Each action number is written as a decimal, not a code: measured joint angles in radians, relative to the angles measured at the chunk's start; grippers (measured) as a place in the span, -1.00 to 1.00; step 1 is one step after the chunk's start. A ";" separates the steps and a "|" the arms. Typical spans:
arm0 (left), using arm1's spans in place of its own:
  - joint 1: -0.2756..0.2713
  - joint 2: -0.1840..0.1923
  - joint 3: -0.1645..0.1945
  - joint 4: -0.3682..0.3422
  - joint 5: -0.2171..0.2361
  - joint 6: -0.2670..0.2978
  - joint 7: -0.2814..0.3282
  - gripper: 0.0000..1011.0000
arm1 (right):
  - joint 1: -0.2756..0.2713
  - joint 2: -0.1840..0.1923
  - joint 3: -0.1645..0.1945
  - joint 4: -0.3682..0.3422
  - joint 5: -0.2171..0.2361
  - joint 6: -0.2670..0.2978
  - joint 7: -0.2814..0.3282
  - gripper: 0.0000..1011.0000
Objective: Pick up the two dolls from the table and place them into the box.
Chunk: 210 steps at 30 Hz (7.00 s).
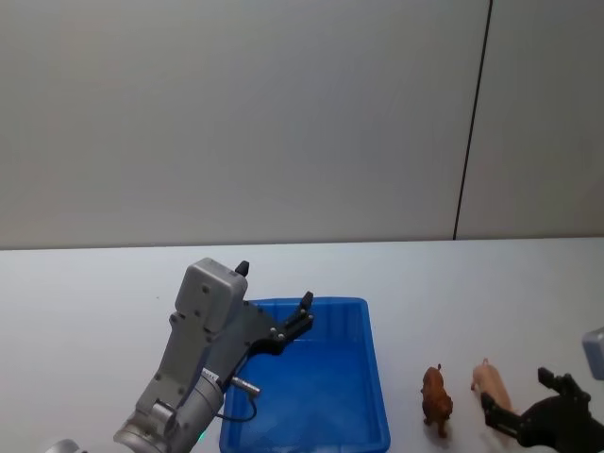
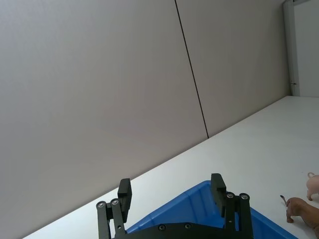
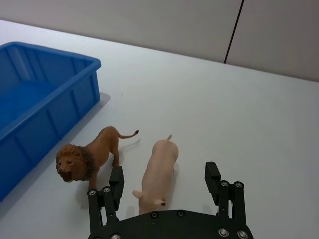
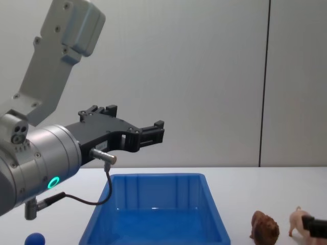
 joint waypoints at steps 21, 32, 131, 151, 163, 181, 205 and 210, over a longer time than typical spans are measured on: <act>0.000 0.000 0.000 0.000 0.000 0.000 0.000 0.98 | 0.035 -0.039 -0.026 0.089 -0.014 0.037 0.025 0.70; 0.000 0.000 0.000 0.000 0.000 0.000 0.000 0.98 | 0.059 -0.059 -0.029 0.124 0.006 0.035 0.017 0.06; 0.000 0.000 0.000 0.000 0.000 0.000 0.000 0.98 | 0.164 -0.083 -0.080 0.041 -0.037 0.074 0.185 0.98; 0.000 0.000 0.000 0.000 0.000 0.000 0.000 0.98 | 0.163 -0.091 -0.097 0.143 -0.073 0.078 0.171 0.80; 0.000 0.000 0.000 0.000 0.000 0.000 0.000 0.98 | 0.176 -0.104 -0.104 0.179 -0.081 0.074 0.153 0.12; 0.000 0.000 0.000 0.000 0.000 0.000 0.000 0.98 | 0.172 -0.100 -0.102 0.119 -0.103 0.012 0.115 -0.15; 0.000 0.000 0.000 0.000 0.000 0.000 0.000 0.98 | 0.285 -0.178 -0.132 0.023 -0.098 0.064 0.234 -0.08; 0.000 0.000 0.000 0.000 0.000 0.000 0.000 0.98 | 0.312 -0.201 -0.145 0.062 -0.098 0.090 0.257 0.24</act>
